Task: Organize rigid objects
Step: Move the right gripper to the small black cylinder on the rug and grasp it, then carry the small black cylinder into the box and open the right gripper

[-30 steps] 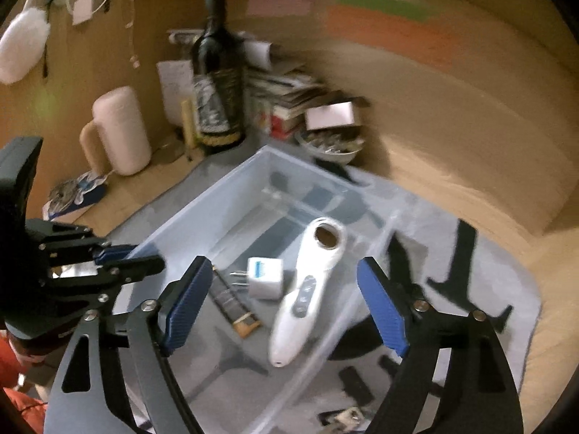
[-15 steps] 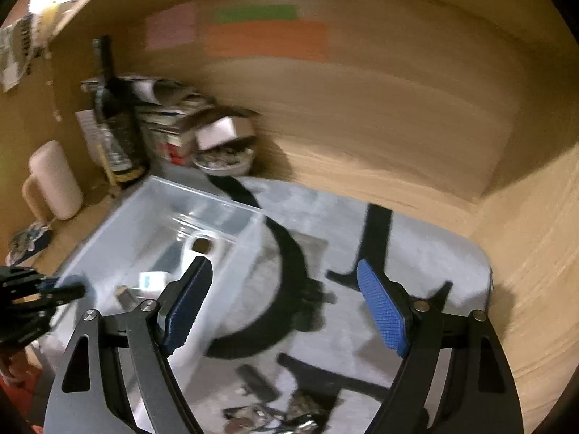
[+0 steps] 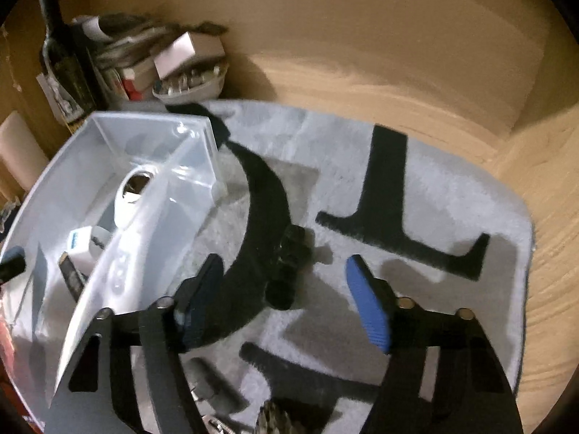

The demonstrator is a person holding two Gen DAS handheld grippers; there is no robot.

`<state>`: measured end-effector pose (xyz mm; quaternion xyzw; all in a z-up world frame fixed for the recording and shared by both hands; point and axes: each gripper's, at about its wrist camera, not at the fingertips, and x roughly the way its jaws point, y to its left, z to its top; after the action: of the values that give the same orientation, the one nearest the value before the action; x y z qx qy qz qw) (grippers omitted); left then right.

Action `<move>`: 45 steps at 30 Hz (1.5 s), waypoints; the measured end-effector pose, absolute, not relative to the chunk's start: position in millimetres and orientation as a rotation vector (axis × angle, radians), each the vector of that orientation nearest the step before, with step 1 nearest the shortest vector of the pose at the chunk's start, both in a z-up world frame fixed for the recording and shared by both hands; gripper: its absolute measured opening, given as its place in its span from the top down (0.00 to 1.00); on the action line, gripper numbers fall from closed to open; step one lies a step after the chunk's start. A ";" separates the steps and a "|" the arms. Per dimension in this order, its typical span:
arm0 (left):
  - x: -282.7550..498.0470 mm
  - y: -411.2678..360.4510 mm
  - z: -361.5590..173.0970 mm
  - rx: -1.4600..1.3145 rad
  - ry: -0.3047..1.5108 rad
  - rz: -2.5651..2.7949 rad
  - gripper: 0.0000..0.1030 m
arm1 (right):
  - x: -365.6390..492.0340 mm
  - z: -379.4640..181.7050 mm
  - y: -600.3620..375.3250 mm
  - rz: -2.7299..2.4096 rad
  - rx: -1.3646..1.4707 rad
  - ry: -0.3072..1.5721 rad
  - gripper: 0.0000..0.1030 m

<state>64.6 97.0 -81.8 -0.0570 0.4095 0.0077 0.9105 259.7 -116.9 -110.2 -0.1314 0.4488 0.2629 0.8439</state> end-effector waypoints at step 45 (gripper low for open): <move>65.0 98.5 -83.1 -0.111 0.843 0.017 0.92 | 176.8 -31.2 -71.4 0.783 -0.351 0.702 0.78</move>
<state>65.0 98.5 -83.1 -0.0541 0.4088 0.0084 0.9110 176.8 -71.4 -31.2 -0.1666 0.3333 0.3718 0.8502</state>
